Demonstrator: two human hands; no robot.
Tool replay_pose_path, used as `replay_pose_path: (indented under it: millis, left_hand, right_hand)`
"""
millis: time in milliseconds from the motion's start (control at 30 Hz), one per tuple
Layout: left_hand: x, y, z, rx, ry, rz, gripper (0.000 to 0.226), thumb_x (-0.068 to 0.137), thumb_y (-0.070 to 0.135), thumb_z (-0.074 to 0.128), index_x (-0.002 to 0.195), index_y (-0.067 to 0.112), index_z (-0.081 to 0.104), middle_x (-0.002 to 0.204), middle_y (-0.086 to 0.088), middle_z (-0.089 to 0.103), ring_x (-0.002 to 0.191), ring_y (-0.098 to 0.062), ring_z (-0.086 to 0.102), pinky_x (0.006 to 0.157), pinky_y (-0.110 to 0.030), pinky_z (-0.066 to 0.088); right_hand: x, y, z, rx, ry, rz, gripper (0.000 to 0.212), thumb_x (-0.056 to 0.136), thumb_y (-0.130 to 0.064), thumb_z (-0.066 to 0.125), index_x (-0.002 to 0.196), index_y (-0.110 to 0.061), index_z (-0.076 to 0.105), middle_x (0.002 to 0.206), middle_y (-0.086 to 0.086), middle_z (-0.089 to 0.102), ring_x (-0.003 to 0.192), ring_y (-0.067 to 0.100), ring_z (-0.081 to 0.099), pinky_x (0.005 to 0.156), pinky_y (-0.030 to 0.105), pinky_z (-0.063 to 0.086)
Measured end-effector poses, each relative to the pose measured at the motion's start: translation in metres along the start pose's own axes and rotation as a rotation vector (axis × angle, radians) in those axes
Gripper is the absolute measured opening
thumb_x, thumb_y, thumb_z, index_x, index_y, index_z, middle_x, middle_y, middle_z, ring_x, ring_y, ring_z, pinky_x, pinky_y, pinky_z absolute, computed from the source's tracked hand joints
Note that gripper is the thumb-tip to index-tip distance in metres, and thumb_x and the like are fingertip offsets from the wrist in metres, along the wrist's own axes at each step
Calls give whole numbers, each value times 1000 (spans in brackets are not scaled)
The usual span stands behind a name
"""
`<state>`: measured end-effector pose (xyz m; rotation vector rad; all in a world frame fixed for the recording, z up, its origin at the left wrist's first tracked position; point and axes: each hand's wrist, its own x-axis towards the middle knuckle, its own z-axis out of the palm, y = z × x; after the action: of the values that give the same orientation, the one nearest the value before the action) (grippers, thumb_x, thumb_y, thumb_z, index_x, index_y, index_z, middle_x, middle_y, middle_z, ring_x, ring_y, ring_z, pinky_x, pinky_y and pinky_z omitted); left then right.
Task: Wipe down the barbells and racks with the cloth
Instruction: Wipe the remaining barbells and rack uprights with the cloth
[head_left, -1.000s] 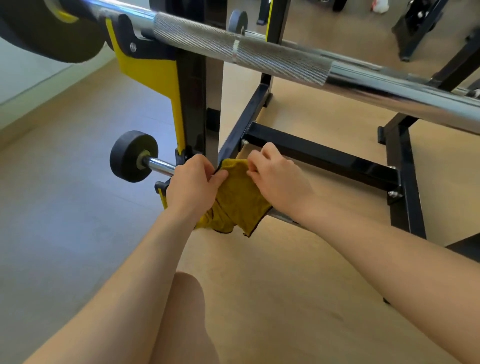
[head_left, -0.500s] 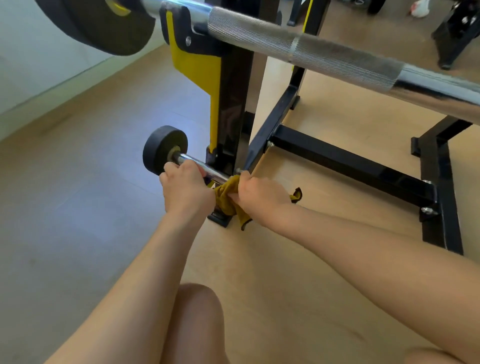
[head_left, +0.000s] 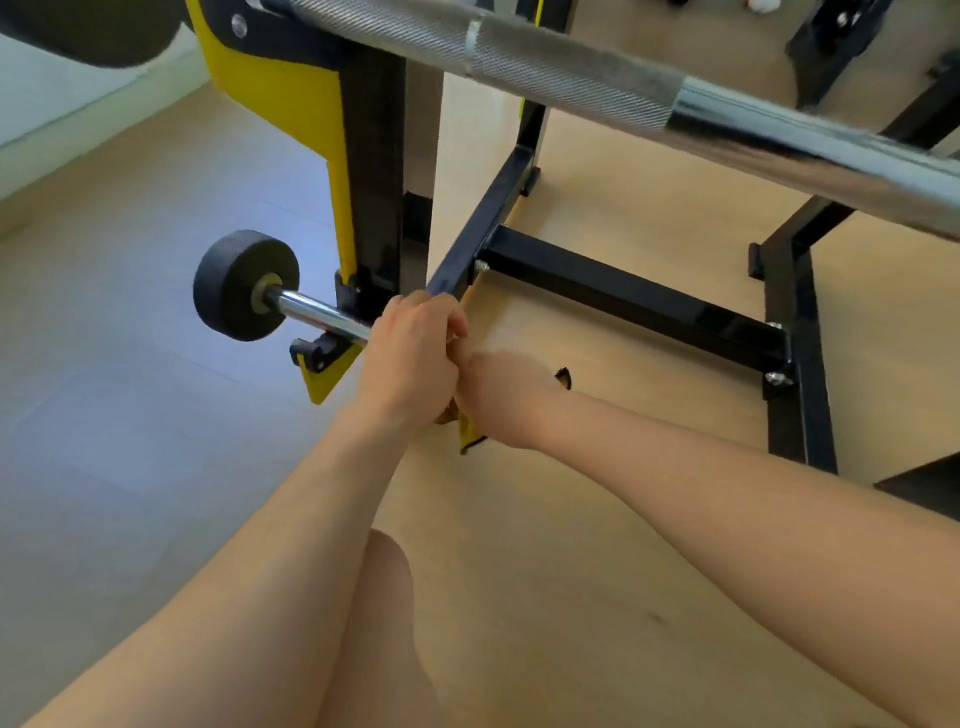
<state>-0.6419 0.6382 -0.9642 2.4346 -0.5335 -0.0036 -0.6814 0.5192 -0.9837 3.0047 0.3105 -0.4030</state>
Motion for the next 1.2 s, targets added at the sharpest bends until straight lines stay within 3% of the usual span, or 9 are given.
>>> replay_pose_path:
  millis: [333,467,600,700,800,900,1000,1100,1200]
  left_hand:
    - [4,18,21,-74,42,20,23,94,4,67,105,24,69,99,5,64,96,-16,59,81,-29,52]
    - [8,-5,1,-33,265,-73,11,96,11,67,99,20,73,102,0,68,103,-20,53,89,-36,52]
    - [5,-27,-25,54,457,-244,20,94,8,63,101,23,74,112,-1,68,115,-27,48,96,-44,38]
    - [4,-49,-47,32,516,-409,28,92,2,59,108,23,70,123,-6,60,121,-32,45,92,-39,33]
    - [1,-73,-68,-188,542,-570,35,94,-3,47,118,14,67,128,-13,57,122,-32,46,89,-22,24]
    - [-8,-87,-81,-428,535,-677,33,95,0,45,119,9,67,119,-11,65,108,-27,56,89,-28,42]
    - [-12,-91,-89,-653,545,-857,37,87,11,45,105,17,77,106,-7,73,103,-31,65,96,-45,58]
    - [-13,-91,-92,-888,505,-974,42,73,25,41,86,22,81,97,-6,77,99,-32,69,87,-51,59]
    - [-14,-90,-90,-1080,474,-977,38,90,28,42,100,23,79,99,-2,77,95,-22,68,68,-36,44]
  right_hand:
    - [-70,54,23,118,-20,171,35,106,-59,40,111,-25,48,76,-15,49,66,7,56,65,33,60]
    - [-46,25,-9,-101,-4,162,55,108,-60,25,83,-22,56,71,-6,57,59,10,57,52,28,50]
    - [3,-12,-43,-207,64,160,33,107,-45,53,85,-21,58,71,0,54,61,18,60,55,32,54]
    - [30,-39,-63,348,399,262,43,110,-52,39,85,-22,57,69,-5,54,64,14,61,55,28,50]
    - [52,-77,-74,793,538,154,25,110,-33,49,92,-17,57,75,-5,60,68,11,61,54,22,39]
    - [73,-110,-68,740,306,-24,18,106,-25,52,112,-10,60,109,11,64,101,29,64,76,32,51]
    - [84,-127,-51,181,140,-132,34,107,-32,50,126,-10,69,156,24,40,146,42,33,120,54,34]
    - [90,-133,-51,-5,453,-47,23,104,-28,59,116,-13,71,134,16,56,121,31,48,97,42,49]
    - [101,-133,-69,384,686,76,16,106,-23,56,116,-13,63,111,10,57,87,26,63,69,37,58]
